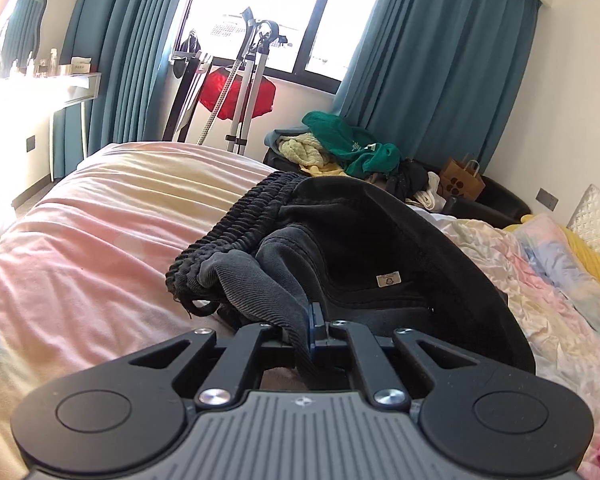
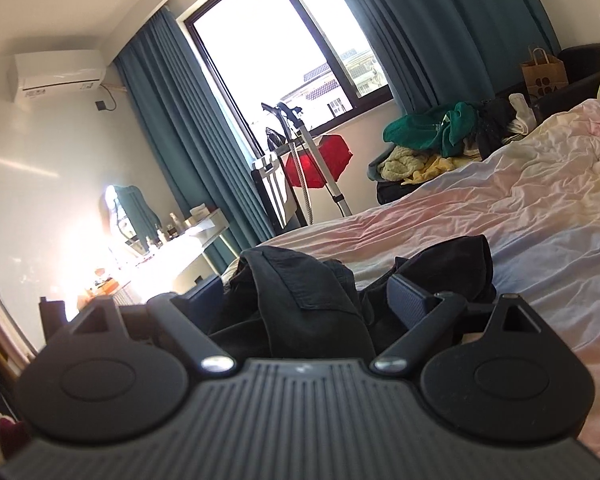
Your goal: Fold clothes
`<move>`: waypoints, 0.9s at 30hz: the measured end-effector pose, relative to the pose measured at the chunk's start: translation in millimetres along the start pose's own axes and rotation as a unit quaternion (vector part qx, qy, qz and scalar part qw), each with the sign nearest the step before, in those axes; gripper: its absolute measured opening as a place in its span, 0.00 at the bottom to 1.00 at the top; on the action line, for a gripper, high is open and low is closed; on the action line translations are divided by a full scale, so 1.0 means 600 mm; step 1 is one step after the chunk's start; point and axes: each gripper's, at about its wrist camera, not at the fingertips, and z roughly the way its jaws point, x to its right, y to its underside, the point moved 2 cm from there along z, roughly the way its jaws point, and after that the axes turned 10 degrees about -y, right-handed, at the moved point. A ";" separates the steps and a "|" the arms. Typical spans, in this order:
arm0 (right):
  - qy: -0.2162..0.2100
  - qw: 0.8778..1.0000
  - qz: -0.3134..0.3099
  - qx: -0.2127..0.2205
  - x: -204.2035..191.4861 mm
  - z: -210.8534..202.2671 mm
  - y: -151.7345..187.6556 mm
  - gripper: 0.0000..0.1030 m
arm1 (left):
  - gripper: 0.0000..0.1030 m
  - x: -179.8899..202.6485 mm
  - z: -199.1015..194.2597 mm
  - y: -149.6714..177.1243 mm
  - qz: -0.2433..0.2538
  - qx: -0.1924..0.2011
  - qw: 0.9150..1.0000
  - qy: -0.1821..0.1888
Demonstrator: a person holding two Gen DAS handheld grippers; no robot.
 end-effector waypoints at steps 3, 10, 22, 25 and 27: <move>0.005 0.999 -0.015 -0.044 0.003 0.087 -0.025 0.87 | 0.05 -0.019 -0.003 0.033 0.008 0.000 1.000 0.008; 0.008 0.986 -0.007 -0.167 0.026 0.327 -0.049 0.87 | 0.05 -0.081 0.039 0.062 -0.072 -0.024 0.995 0.058; -0.054 0.932 0.026 -0.359 0.013 0.731 -0.036 0.87 | 0.06 -0.152 0.109 0.098 -0.147 -0.082 0.979 0.114; -0.084 0.906 -0.006 -0.414 -0.011 0.764 0.018 0.86 | 0.06 -0.162 0.124 0.099 -0.151 -0.102 0.976 0.120; -0.087 0.893 -0.030 -0.440 -0.024 0.762 0.052 0.76 | 0.05 -0.165 0.127 0.097 -0.159 -0.115 0.972 0.126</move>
